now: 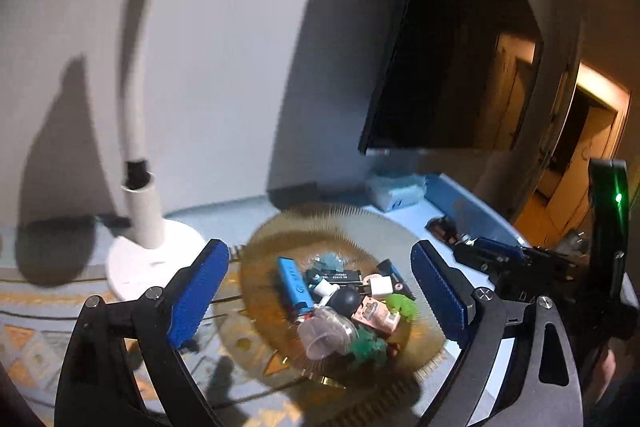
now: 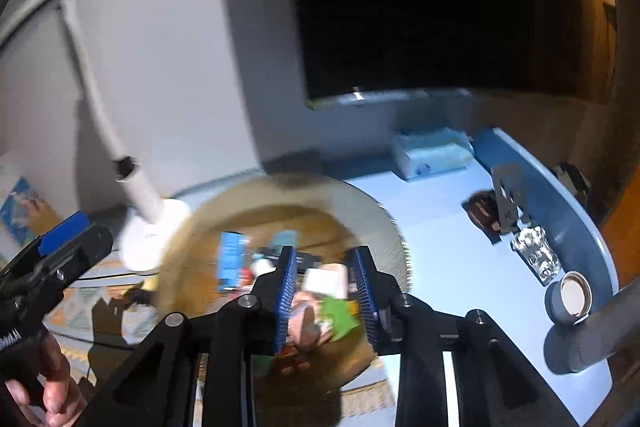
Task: Organize rigid objects
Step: 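Carry the lighter with the left tool while the right tool carries the USB stick into the bowl, then open both tools and move them back over the rug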
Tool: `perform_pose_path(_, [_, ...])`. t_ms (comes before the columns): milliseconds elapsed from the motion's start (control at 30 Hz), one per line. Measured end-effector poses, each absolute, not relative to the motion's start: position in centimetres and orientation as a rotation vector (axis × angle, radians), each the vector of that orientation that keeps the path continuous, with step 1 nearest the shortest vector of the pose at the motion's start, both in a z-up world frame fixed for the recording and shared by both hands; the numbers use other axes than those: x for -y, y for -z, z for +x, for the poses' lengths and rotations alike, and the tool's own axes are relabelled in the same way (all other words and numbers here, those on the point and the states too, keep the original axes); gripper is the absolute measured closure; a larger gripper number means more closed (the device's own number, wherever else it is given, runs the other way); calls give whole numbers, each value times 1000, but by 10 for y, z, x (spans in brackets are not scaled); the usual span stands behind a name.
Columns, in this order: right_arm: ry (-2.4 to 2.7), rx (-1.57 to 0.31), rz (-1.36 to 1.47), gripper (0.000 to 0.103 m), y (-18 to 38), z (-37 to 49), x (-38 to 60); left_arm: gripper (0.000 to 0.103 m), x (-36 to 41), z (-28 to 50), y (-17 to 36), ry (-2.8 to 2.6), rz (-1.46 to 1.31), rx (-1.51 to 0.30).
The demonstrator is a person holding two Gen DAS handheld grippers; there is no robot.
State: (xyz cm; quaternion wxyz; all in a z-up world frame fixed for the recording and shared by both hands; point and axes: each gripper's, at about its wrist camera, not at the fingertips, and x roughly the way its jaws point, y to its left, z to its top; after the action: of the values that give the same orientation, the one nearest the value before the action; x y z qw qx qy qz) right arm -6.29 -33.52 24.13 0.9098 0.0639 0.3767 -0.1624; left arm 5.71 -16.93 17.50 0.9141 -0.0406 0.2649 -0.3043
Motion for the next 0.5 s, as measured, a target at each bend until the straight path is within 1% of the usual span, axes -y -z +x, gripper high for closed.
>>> perform_pose_path(67, [306, -750, 116, 48, -251, -70, 316, 11, 147, 43, -189, 626, -98, -512])
perform_pose_path(167, [233, -721, 83, 48, -266, -80, 276, 10, 110, 19, -213, 583, -115, -438])
perform_pose_path(233, [184, -711, 81, 48, -271, -85, 255, 5, 82, 3, -228, 558, -141, -396])
perform_pose_path(267, [159, -707, 82, 48, -273, -87, 245, 0, 65, -6, -235, 541, -159, -369])
perform_pose_path(300, [132, -702, 82, 48, -274, -89, 234, 0, 50, -15, -239, 519, -170, -349])
perform_pose_path(433, [47, -699, 67, 46, -267, -96, 194, 0, 12, -43, -238, 401, -114, -314])
perform_pose_path(500, [7, -708, 76, 45, -257, -97, 180, 0, -3, -52, -223, 339, -86, -311])
